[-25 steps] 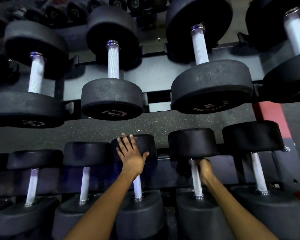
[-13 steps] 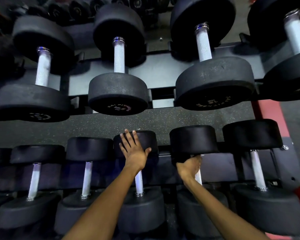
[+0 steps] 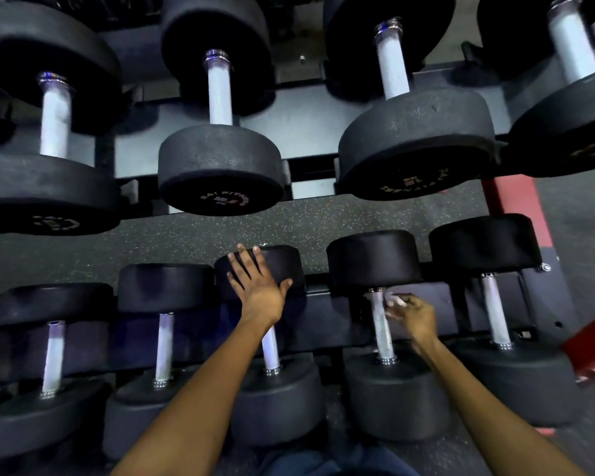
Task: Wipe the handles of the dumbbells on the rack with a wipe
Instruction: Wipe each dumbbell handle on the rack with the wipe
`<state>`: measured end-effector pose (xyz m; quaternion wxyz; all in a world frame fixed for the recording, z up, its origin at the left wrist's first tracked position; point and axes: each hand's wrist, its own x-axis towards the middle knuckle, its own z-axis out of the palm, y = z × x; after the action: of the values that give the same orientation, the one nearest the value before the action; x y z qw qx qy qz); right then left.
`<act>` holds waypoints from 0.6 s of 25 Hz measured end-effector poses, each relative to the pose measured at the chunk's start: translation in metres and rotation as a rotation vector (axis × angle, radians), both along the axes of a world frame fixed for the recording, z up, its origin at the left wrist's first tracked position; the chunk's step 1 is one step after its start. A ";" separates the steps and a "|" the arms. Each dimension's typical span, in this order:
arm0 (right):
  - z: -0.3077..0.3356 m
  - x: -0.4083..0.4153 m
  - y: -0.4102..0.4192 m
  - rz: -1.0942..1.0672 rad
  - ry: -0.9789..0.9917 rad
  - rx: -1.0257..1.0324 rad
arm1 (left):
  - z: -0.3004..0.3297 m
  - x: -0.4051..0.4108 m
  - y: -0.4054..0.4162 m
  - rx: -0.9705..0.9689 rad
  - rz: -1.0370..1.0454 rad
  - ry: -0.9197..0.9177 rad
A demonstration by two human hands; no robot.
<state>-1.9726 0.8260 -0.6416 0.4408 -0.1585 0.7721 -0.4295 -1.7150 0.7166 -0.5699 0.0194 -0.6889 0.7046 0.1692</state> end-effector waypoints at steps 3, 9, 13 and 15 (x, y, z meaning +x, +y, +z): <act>-0.006 -0.008 0.024 0.175 0.293 0.233 | -0.003 0.000 0.002 -0.040 0.000 0.011; 0.001 0.003 0.034 0.863 0.360 0.564 | -0.006 0.002 0.003 -0.096 -0.029 0.067; 0.009 0.012 0.029 0.769 0.350 0.561 | -0.005 0.001 0.004 -0.111 -0.042 0.071; 0.015 0.020 0.034 0.759 0.385 0.577 | -0.008 0.005 0.007 -0.130 -0.070 0.073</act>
<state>-1.9525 0.8595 -0.6265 0.4413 -0.3756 0.8145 0.0283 -1.7103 0.7234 -0.5774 -0.0450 -0.6570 0.7380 0.1472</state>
